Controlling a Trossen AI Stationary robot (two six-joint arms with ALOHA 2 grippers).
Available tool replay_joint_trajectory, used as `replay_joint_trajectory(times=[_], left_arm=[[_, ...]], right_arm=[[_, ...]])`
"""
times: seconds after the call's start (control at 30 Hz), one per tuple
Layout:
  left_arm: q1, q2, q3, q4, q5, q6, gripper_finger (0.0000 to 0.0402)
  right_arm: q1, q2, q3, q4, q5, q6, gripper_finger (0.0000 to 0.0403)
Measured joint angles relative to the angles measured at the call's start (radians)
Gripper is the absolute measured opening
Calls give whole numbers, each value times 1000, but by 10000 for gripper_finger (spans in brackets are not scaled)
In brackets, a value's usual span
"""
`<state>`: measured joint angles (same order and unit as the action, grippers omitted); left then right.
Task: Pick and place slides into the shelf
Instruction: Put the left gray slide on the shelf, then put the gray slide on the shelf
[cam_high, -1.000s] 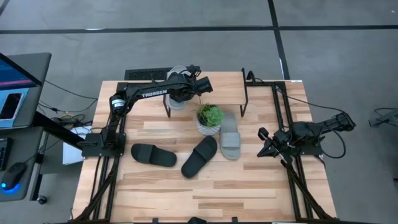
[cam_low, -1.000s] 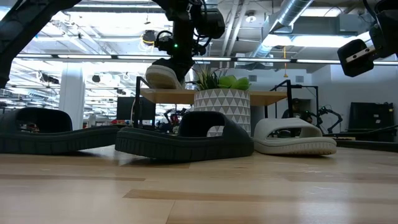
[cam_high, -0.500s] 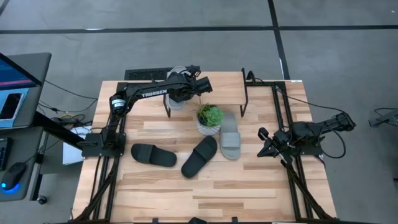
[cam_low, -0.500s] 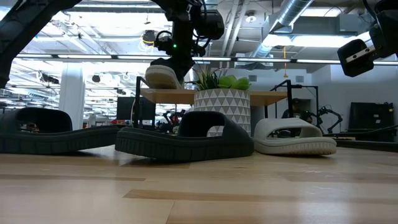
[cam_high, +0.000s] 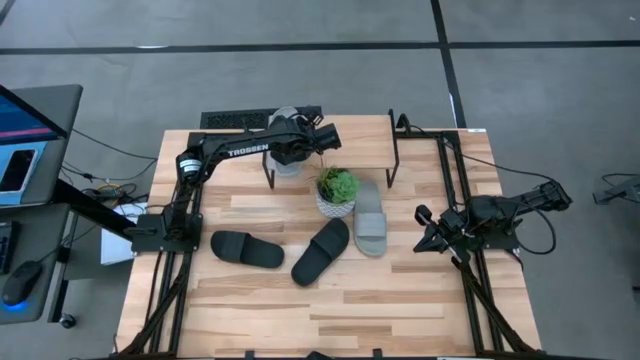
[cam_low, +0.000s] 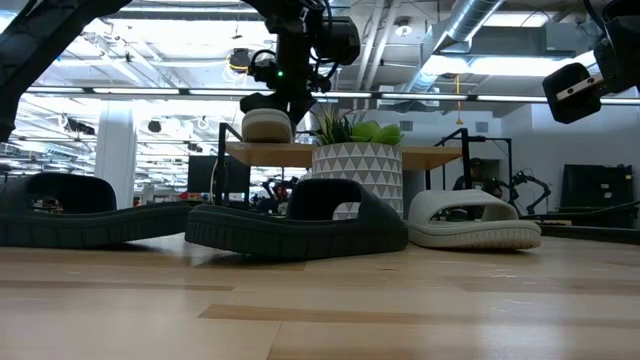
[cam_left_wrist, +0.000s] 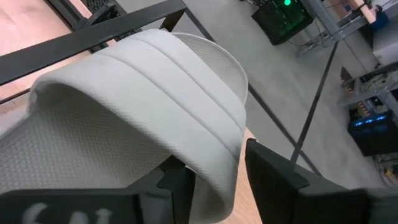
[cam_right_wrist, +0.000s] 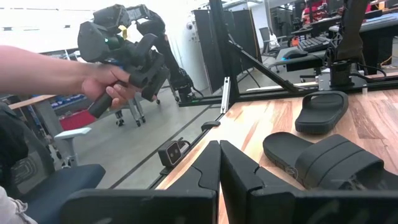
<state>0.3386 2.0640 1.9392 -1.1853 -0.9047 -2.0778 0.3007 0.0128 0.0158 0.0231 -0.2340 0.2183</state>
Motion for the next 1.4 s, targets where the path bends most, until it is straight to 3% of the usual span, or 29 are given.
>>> replay_joint_trajectory(times=[0.37,1.4], left_arm=[[-5,0,0,-3,29,82,145],[-60,-27,0,-22,28,104,145]], right_arm=[[0,0,0,0,0,0,0],[0,0,0,0,0,0,0]])
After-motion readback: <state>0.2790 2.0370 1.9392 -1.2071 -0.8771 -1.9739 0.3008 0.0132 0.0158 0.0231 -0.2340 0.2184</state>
